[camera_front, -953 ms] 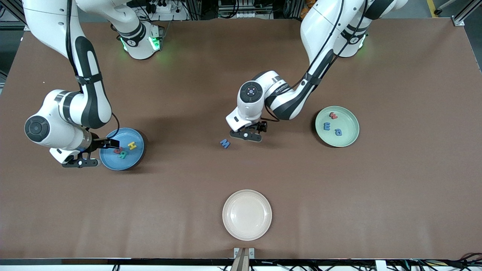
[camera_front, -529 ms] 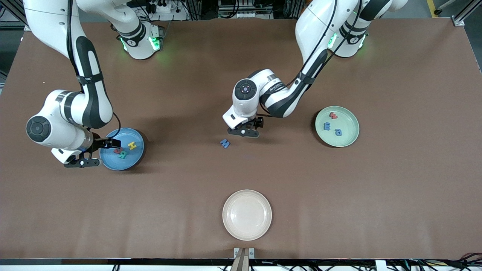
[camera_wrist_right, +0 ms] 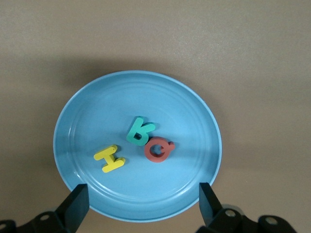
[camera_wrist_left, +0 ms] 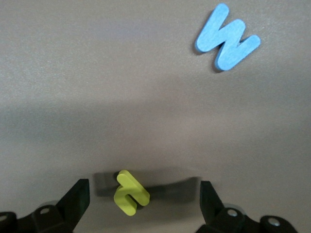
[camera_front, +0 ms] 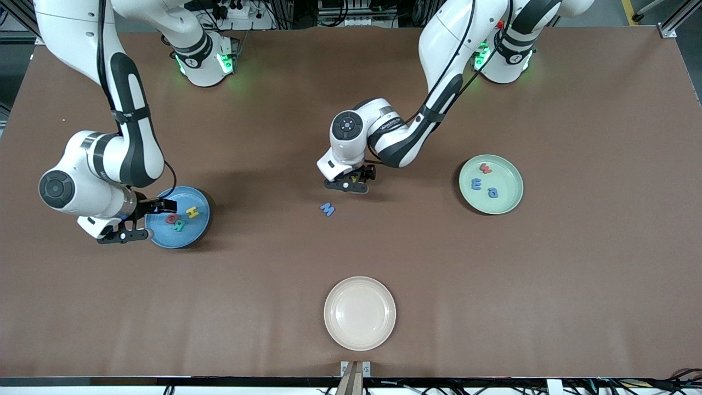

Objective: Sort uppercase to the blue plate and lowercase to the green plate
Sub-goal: 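Lower the left gripper onto the yellow lowercase r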

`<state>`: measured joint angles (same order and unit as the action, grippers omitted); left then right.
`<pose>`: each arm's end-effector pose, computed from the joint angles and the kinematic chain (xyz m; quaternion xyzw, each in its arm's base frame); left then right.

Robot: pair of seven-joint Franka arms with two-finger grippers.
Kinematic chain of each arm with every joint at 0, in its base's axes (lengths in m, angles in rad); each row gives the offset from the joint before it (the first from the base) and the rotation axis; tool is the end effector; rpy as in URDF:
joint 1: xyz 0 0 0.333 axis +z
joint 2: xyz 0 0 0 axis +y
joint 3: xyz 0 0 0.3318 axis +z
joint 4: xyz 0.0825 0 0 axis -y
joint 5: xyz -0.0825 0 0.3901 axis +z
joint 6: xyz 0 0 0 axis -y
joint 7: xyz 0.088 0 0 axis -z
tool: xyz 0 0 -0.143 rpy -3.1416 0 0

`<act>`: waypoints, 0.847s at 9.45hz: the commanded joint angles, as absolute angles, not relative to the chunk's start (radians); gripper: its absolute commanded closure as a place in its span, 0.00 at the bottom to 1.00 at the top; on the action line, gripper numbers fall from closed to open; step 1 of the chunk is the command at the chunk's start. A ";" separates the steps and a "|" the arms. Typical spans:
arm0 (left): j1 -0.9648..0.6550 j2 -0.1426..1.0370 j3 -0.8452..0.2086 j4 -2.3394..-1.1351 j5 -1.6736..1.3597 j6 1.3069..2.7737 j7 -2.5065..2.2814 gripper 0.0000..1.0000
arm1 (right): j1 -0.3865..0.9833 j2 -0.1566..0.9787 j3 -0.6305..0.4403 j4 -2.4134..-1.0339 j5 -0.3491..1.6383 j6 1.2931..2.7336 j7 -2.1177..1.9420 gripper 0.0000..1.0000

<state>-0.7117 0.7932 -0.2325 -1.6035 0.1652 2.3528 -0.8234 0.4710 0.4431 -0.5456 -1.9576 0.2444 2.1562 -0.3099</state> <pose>0.4311 -0.5573 0.1409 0.9959 -0.0864 -0.0252 0.0086 0.5992 -0.0222 0.2395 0.9950 0.0526 -0.0850 0.0020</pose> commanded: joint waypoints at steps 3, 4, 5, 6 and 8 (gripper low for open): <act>-0.712 0.804 -0.227 -1.582 0.190 2.350 -0.761 0.00 | 0.474 0.414 -0.548 -1.971 0.262 2.145 -0.334 0.00; -0.712 0.804 -0.226 -1.582 0.190 2.350 -0.759 0.00 | 0.474 0.414 -0.548 -1.970 0.262 2.145 -0.334 0.00; -0.712 0.807 -0.224 -1.582 0.190 2.350 -0.752 0.00 | 0.474 0.414 -0.548 -1.970 0.262 2.143 -0.334 0.00; -0.710 0.807 -0.224 -1.582 0.198 2.350 -0.735 0.00 | 0.476 0.413 -0.548 -1.970 0.262 2.143 -0.334 0.00; -0.710 0.807 -0.225 -1.582 0.198 2.350 -0.733 0.07 | 0.474 0.411 -0.546 -1.970 0.262 2.143 -0.334 0.00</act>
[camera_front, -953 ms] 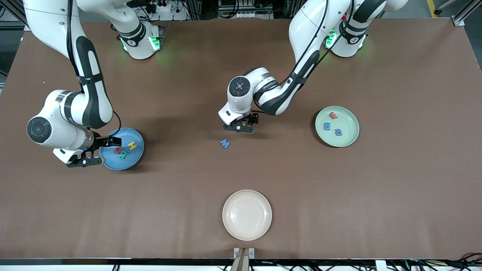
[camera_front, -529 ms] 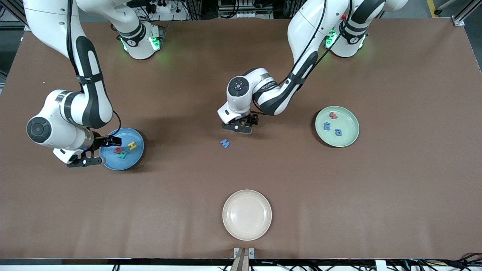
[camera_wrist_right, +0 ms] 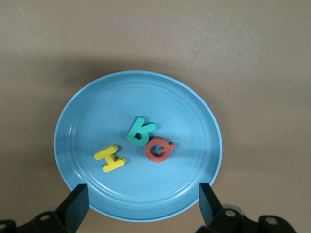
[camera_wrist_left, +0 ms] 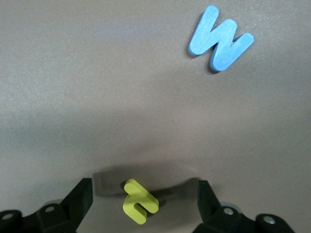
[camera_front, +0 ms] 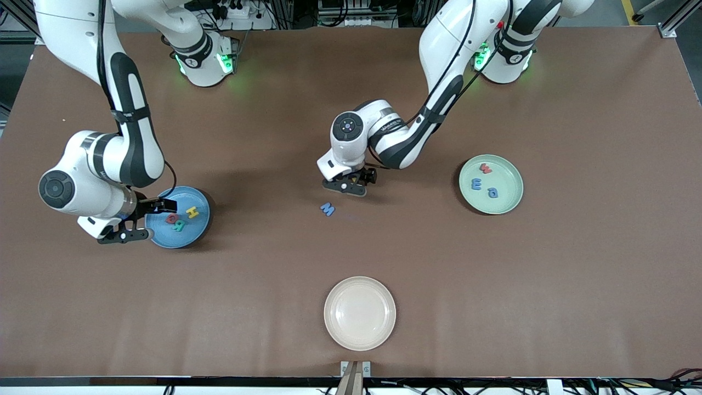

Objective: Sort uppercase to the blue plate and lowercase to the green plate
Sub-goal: 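Lower the left gripper onto the yellow lowercase r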

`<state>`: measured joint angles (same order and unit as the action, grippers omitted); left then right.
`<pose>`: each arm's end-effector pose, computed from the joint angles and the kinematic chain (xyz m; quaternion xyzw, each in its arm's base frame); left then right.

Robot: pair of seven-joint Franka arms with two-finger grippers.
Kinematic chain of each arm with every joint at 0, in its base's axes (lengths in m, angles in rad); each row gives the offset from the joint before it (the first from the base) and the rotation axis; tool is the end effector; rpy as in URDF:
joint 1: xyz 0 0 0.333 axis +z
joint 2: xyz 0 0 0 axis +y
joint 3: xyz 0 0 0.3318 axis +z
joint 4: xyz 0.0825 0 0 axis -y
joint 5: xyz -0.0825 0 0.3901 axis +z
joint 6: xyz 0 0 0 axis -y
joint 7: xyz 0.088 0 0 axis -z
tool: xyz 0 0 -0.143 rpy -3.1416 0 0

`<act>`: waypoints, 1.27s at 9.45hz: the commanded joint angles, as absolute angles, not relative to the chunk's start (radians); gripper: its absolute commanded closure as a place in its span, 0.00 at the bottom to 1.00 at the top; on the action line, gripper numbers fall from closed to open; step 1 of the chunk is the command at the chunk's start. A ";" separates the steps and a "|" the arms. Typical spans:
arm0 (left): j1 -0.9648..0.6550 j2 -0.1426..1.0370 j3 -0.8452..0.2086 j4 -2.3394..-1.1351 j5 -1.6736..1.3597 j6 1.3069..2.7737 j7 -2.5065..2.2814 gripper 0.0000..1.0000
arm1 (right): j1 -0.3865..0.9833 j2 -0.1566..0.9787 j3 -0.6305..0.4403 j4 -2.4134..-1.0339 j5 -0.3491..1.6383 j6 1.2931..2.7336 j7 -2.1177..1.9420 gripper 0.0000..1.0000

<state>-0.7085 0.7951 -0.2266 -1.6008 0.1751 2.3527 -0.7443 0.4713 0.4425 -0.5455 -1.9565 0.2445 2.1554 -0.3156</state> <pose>0.4366 -0.5537 0.1401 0.9919 -0.1254 -0.0208 0.0061 0.5995 -0.0218 0.2402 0.9949 0.0557 -0.0846 0.0015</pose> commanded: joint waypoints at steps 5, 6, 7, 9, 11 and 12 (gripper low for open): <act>-0.707 0.804 -0.225 -1.582 0.193 2.350 -0.732 0.22 | 0.476 0.410 -0.546 -1.968 0.262 2.141 -0.333 0.00; -0.706 0.802 -0.225 -1.582 0.193 2.350 -0.732 0.23 | 0.476 0.410 -0.546 -1.968 0.264 2.141 -0.333 0.00; -0.706 0.799 -0.225 -1.582 0.190 2.350 -0.730 0.23 | 0.476 0.410 -0.546 -1.965 0.264 2.141 -0.333 0.00; -0.704 0.798 -0.227 -1.582 0.187 2.350 -0.730 0.25 | 0.476 0.410 -0.545 -1.956 0.264 2.123 -0.333 0.00; -0.704 0.795 -0.227 -1.582 0.187 2.350 -0.730 0.27 | 0.476 0.408 -0.545 -1.953 0.264 2.114 -0.333 0.00; -0.704 0.795 -0.227 -1.582 0.187 2.350 -0.732 0.28 | 0.476 0.408 -0.546 -1.951 0.264 2.112 -0.333 0.00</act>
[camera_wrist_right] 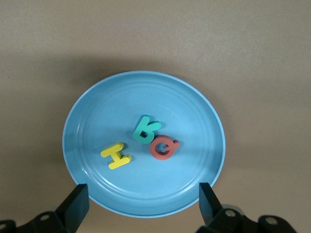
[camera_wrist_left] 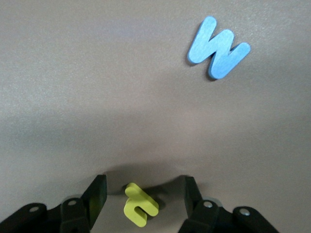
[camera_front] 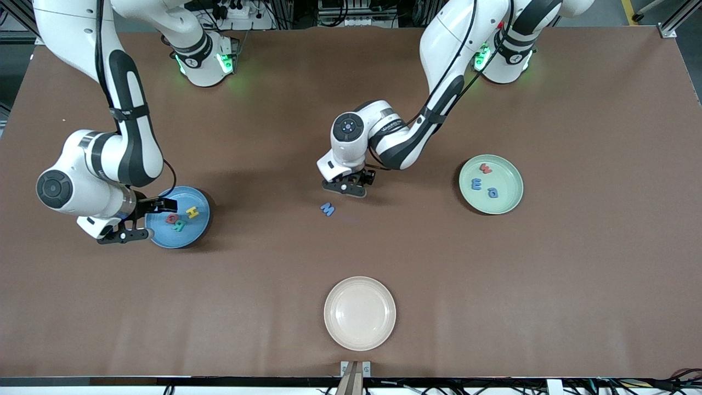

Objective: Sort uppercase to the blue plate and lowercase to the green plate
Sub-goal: 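Lower the left gripper onto the yellow lowercase r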

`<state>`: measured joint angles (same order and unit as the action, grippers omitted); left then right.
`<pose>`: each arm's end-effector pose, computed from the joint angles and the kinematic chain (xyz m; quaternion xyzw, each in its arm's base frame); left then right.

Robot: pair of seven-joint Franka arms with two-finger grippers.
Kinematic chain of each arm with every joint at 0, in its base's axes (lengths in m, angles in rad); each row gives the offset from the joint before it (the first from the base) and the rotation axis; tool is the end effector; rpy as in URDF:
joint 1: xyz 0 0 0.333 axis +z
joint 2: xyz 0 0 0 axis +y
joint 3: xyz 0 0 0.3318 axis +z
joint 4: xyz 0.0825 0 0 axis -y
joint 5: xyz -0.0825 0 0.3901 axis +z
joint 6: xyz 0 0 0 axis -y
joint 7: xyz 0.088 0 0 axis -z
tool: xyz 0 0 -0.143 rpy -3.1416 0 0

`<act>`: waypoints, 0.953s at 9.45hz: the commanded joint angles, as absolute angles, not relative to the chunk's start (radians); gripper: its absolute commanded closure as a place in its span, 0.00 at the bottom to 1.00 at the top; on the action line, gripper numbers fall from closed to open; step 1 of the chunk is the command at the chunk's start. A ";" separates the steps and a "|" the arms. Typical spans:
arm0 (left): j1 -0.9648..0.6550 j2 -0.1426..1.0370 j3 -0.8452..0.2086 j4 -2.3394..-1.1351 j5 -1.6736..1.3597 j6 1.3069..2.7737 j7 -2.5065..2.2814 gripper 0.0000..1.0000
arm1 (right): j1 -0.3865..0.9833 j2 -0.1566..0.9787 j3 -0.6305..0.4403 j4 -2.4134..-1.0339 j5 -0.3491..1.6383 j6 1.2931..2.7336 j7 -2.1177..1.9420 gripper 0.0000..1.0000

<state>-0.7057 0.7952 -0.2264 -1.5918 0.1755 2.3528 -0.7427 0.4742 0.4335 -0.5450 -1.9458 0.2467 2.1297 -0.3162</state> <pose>0.4408 -0.5545 0.1437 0.9921 -0.1242 -0.0174 0.0090 0.6003 -0.0177 0.2474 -0.9945 -0.0580 0.0875 0.0038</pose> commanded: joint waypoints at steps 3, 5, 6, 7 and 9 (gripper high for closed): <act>-0.700 0.793 -0.227 -1.582 0.187 2.350 -0.732 0.31 | 0.476 0.408 -0.545 -1.951 0.264 2.112 -0.333 0.00; -0.698 0.795 -0.227 -1.582 0.187 2.350 -0.732 0.32 | 0.476 0.408 -0.545 -1.951 0.264 2.112 -0.331 0.00; -0.698 0.795 -0.227 -1.582 0.187 2.350 -0.732 0.32 | 0.476 0.408 -0.545 -1.951 0.264 2.112 -0.331 0.00; -0.698 0.795 -0.229 -1.582 0.186 2.350 -0.733 0.33 | 0.476 0.408 -0.545 -1.951 0.264 2.112 -0.331 0.00; -0.698 0.792 -0.233 -1.583 0.178 2.349 -0.738 0.35 | 0.476 0.408 -0.545 -1.951 0.264 2.108 -0.331 0.00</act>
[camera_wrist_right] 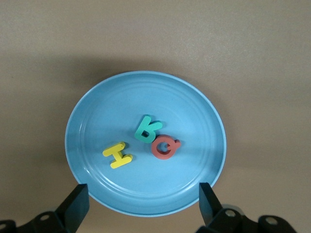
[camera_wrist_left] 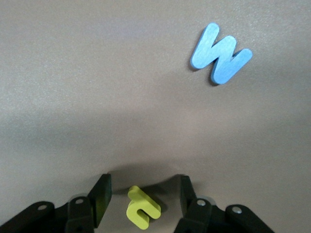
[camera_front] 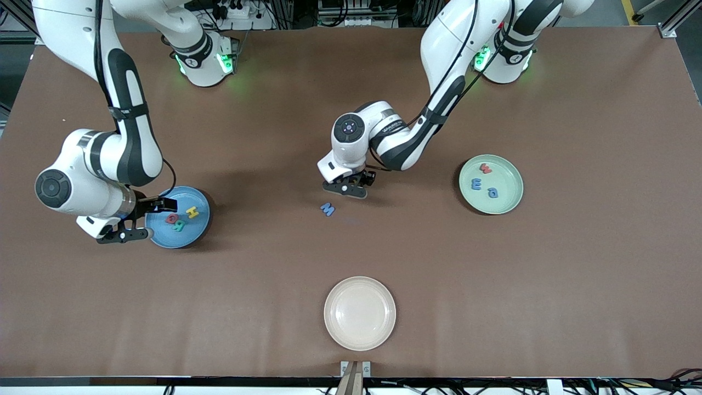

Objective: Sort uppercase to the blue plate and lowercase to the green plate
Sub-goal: 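Close the left gripper on the yellow r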

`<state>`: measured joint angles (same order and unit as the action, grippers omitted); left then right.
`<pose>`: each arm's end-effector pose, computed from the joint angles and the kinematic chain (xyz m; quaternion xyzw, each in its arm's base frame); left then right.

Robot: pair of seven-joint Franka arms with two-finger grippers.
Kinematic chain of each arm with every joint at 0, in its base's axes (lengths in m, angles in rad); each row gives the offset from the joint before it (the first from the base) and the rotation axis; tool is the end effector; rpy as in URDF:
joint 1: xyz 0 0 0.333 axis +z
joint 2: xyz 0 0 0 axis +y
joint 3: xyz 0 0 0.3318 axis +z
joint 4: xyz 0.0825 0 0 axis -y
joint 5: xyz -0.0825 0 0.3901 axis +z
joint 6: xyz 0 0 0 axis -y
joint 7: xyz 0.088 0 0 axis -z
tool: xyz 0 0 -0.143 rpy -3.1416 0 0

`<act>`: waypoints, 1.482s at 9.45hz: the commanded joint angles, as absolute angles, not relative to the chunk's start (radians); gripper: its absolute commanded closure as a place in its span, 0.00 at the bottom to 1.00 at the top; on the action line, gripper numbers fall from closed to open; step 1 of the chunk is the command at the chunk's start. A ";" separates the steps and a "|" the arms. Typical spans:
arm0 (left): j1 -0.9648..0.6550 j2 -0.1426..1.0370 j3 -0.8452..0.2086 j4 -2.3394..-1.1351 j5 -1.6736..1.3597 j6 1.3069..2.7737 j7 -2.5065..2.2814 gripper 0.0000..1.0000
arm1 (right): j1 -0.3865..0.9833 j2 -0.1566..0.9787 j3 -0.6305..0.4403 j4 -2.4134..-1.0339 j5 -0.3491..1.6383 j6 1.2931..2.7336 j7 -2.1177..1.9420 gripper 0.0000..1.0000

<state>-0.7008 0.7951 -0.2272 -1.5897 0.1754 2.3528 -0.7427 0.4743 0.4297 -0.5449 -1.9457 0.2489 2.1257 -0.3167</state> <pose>0.4438 -0.5532 0.1447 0.9924 -0.1219 -0.0167 0.0101 0.6001 -0.0172 0.2492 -0.9945 -0.0578 0.0874 0.0060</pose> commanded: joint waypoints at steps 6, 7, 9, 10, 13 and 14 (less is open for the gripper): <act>-0.695 0.784 -0.250 -1.586 0.178 2.335 -0.735 0.36 | 0.476 0.408 -0.545 -1.951 0.265 2.108 -0.331 0.00; -0.693 0.782 -0.252 -1.588 0.178 2.335 -0.735 0.36 | 0.476 0.408 -0.545 -1.951 0.265 2.108 -0.331 0.00; -0.693 0.781 -0.252 -1.589 0.176 2.333 -0.735 0.38 | 0.476 0.408 -0.545 -1.951 0.265 2.108 -0.331 0.00; -0.693 0.782 -0.252 -1.591 0.176 2.330 -0.733 0.40 | 0.476 0.408 -0.545 -1.951 0.265 2.108 -0.331 0.00; -0.689 0.781 -0.253 -1.592 0.176 2.304 -0.733 0.43 | 0.476 0.408 -0.545 -1.951 0.265 2.108 -0.330 0.00; -0.690 0.782 -0.253 -1.592 0.176 2.299 -0.735 0.43 | 0.476 0.408 -0.545 -1.951 0.265 2.108 -0.330 0.00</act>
